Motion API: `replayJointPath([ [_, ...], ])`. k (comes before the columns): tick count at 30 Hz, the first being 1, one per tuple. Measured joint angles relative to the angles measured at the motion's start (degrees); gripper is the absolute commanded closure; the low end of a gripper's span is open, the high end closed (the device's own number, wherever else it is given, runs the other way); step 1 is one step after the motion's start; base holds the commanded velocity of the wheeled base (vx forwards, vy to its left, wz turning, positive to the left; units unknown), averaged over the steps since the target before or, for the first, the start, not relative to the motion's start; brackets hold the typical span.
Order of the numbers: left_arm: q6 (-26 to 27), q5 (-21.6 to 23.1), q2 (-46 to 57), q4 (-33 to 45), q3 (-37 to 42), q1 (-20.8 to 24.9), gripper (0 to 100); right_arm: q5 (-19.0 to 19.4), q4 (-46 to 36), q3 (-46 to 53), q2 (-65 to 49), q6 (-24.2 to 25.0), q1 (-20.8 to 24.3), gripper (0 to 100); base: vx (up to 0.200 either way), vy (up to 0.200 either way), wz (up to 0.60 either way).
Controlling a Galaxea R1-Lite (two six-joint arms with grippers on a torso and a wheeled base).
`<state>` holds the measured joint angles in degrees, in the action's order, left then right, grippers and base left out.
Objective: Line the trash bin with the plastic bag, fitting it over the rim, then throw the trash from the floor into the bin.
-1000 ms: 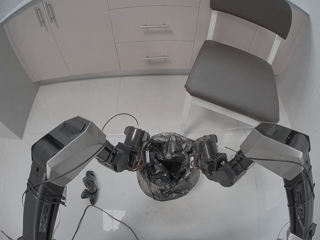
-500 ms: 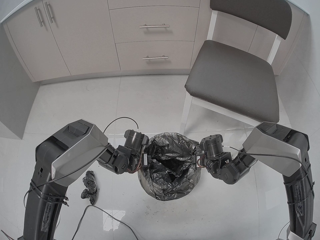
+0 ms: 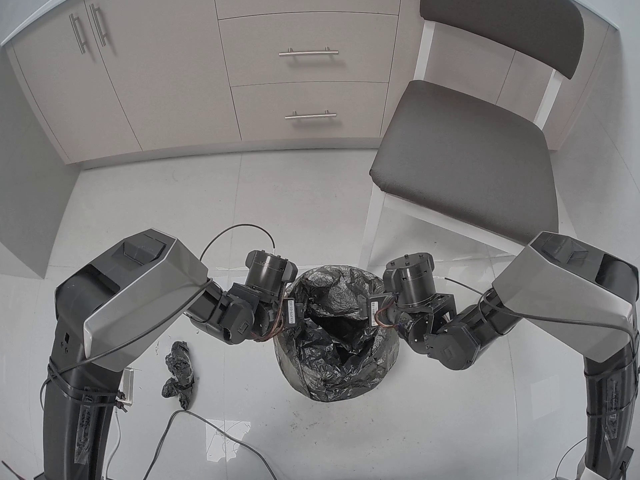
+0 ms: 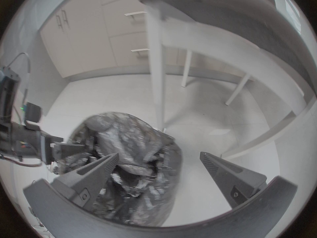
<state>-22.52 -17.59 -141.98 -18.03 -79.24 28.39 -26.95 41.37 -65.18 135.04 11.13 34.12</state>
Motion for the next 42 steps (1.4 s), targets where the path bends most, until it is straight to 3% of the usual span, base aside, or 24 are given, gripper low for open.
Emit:
replayJointPath([
  [8, -0.01, 0.18, 1.52, -0.15, 0.52, 0.35, 0, 0.05, 0.48, 1.57, -3.54, -0.11, 7.47, 0, 0.000, 0.000, 0.00],
  [15, -1.07, 0.35, 2.35, -0.22, 0.99, 0.49, 0, 0.79, 0.39, -2.73, -0.50, -0.18, 9.53, 0, 0.000, 0.000, 0.00],
  [33, -3.40, 0.77, 4.69, -0.22, 2.08, 0.46, 0, 5.53, -3.67, -20.59, 14.12, -0.95, 5.40, 0, 0.000, 0.000, 0.00],
  [42, -3.43, 0.68, 7.97, 0.33, 2.83, 0.07, 0, 5.78, -6.89, -25.27, 18.60, -1.06, 3.41, 0, 0.000, 0.000, 0.00],
])
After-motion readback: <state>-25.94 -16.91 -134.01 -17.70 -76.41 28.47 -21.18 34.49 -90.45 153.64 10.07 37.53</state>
